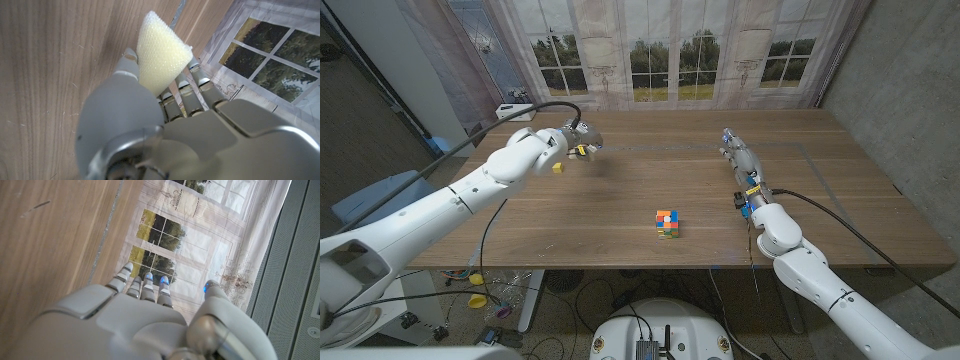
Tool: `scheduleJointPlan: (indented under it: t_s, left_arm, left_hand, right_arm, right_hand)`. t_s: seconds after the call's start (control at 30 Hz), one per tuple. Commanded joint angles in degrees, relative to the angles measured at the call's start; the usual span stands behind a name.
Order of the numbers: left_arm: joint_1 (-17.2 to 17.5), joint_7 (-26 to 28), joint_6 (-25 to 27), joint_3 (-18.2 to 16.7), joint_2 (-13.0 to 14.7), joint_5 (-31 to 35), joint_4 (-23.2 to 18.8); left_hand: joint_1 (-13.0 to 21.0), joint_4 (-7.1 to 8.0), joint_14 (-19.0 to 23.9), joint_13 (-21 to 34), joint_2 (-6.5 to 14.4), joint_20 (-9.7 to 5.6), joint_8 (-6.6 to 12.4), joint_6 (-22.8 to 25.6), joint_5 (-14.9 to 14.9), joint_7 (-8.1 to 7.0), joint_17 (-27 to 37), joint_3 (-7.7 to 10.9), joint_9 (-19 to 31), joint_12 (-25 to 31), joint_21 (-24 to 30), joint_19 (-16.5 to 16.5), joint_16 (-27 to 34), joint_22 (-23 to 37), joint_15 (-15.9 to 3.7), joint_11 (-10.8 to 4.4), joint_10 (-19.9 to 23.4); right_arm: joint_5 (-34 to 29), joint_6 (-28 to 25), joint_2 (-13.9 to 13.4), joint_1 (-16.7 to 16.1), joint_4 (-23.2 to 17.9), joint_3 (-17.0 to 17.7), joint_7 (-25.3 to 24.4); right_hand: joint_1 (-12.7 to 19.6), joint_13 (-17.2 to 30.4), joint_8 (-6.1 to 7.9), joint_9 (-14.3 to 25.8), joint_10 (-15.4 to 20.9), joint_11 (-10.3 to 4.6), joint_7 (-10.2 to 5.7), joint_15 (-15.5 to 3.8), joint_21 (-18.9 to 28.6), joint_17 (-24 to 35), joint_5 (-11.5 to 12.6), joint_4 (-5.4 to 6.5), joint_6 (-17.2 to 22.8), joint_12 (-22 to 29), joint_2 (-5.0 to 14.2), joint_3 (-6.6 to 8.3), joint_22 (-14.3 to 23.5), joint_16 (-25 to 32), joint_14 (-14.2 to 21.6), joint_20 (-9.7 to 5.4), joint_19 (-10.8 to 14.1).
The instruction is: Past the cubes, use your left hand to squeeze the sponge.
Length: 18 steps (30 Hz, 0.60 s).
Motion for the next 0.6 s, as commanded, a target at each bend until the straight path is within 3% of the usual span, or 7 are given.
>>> scheduleJointPlan:
  t_s: [0.03,0.6]
  left_arm:
    - [1.6,-0.9,2.3,-1.8,1.1,0.3,-0.3]
    - [-0.2,1.2,1.8,-0.8,0.7,-1.6,5.7]
  left_hand:
    - [-0.5,0.14,-0.3,0.3,-0.2,-0.01,-0.27,-0.2,-0.2,-0.07,0.0,0.14,0.2,-0.3,0.3,-0.1,-0.1,0.3,-8.62,-0.04,-0.1]
    - [-0.5,-0.06,-0.1,0.4,-0.2,-0.27,-0.66,0.6,-0.4,-0.34,0.1,0.44,0.2,-0.7,0.8,-0.3,-0.3,0.1,-8.84,-0.4,0.9]
  right_arm:
    - [-2.3,-1.3,-0.9,-0.4,-2.8,-0.1,-0.8]
    - [-5.2,-4.0,-2.1,-2.2,-8.6,-0.1,-2.8]
  right_hand:
    - [0.0,0.1,-0.08,0.3,0.5,0.31,-0.04,0.19,0.4,0.2,-0.2,-0.26,0.6,0.2,-0.21,0.02,0.2,0.0,0.2,0.22,0.6]
    - [0.2,0.1,-0.1,0.3,0.9,0.34,-0.03,0.31,0.4,0.2,-0.2,-0.44,0.8,0.2,-0.27,0.04,0.2,0.0,0.6,0.33,0.7]
